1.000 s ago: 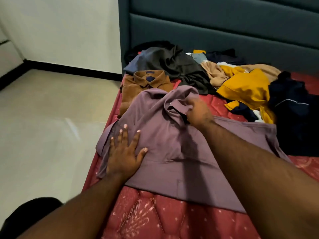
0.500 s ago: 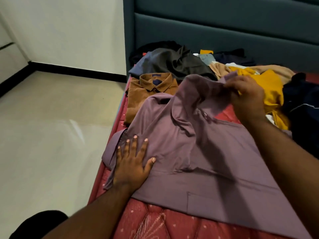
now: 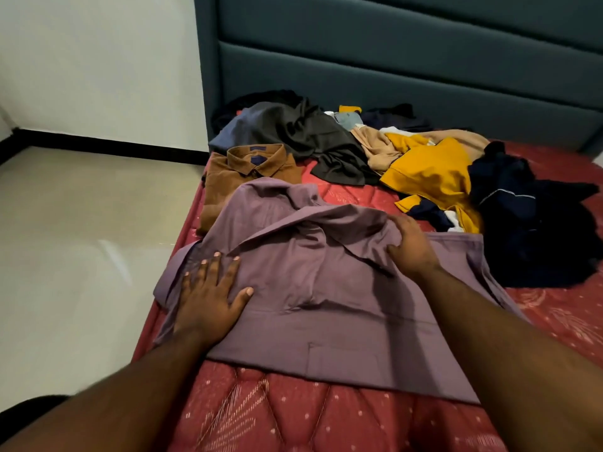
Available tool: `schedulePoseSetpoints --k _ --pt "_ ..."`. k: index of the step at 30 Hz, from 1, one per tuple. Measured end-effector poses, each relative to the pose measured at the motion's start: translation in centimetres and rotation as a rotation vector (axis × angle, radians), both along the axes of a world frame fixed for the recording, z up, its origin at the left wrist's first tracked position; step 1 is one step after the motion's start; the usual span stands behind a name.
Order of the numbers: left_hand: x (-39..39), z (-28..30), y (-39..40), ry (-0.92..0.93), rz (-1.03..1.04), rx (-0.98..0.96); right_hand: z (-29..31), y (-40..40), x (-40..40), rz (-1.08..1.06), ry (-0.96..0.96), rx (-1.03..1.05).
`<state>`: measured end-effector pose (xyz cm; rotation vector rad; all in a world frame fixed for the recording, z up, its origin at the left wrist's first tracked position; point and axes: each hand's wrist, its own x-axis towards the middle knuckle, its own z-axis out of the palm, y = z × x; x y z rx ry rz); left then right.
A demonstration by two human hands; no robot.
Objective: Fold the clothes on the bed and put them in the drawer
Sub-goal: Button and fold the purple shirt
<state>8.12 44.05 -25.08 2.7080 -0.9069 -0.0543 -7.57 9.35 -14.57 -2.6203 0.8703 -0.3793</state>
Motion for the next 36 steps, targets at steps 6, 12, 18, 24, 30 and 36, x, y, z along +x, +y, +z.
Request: schedulePoseSetpoints --k 6,12,18,24,30,36 --pt "0.1 -1.0 -0.4 -0.055 0.015 0.003 0.7 -2.8 5.8 -0.039 0.028 0.084" --pt "0.0 -1.4 -0.5 -0.06 0.025 0.01 3.5 -4.4 8.3 -0.113 0.067 -0.087" --pt "0.1 -0.7 0.1 -0.042 -0.019 -0.087 11.1 -1.7 4.2 -0.084 -0.292 -0.375" --pt "-1.5 1.9 1.0 -0.143 0.028 -0.42 8.5 2.7 -9.1 -0.189 -0.357 -0.49" --pt "-3.1 1.8 3.5 -0.227 -0.099 -0.253 -3.4 4.9 -20.0 -0.471 0.39 0.048" --pt "-5.3 1.3 3.7 -0.09 -0.014 -0.282 -2.5 4.6 -19.8 -0.78 -0.184 0.279"
